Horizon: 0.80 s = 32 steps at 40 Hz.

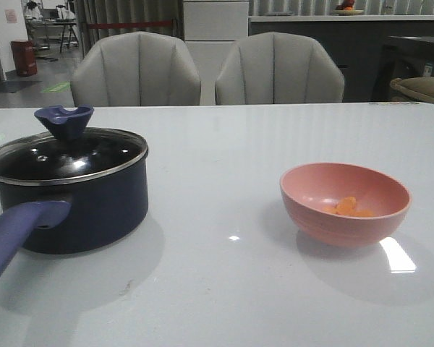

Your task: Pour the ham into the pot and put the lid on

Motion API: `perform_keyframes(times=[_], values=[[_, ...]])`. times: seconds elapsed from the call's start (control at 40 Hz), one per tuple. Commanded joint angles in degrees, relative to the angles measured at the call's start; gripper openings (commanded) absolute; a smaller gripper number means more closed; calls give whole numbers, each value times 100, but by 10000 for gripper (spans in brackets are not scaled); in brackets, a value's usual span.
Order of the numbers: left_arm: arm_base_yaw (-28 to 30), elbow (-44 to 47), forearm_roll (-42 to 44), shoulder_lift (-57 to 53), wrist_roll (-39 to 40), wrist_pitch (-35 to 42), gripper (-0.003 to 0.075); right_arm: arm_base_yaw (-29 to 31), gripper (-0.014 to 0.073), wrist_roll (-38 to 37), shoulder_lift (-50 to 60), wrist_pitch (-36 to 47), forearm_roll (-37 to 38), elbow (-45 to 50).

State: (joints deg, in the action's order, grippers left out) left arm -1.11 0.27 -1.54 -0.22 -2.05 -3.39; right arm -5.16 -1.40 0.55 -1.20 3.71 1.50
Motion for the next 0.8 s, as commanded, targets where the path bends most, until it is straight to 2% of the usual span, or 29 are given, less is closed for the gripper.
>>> perform_keyframes(times=[0.0, 0.125, 0.25, 0.35, 0.475, 0.675, 0.774], values=[[14, 119, -26, -110, -11, 486, 113, 26, 139, -2, 110, 441, 66, -25], [14, 119, -26, -110, -11, 970, 113, 26, 139, -2, 110, 441, 66, -25], [14, 119, -26, -110, -11, 2091, 113, 26, 139, -2, 110, 441, 66, -25], [14, -70, -52, -110, -11, 2342, 113, 26, 139, -2, 110, 441, 66, -25], [14, -872, -210, 51, -11, 1362, 113, 26, 139, -2, 110, 441, 66, -25], [14, -1848, -419, 1039, -11, -262, 113, 26, 139, -2, 110, 441, 66, -25], [14, -2005, -487, 1439, -11, -485, 113, 26, 139, -2, 110, 441, 66, -25]])
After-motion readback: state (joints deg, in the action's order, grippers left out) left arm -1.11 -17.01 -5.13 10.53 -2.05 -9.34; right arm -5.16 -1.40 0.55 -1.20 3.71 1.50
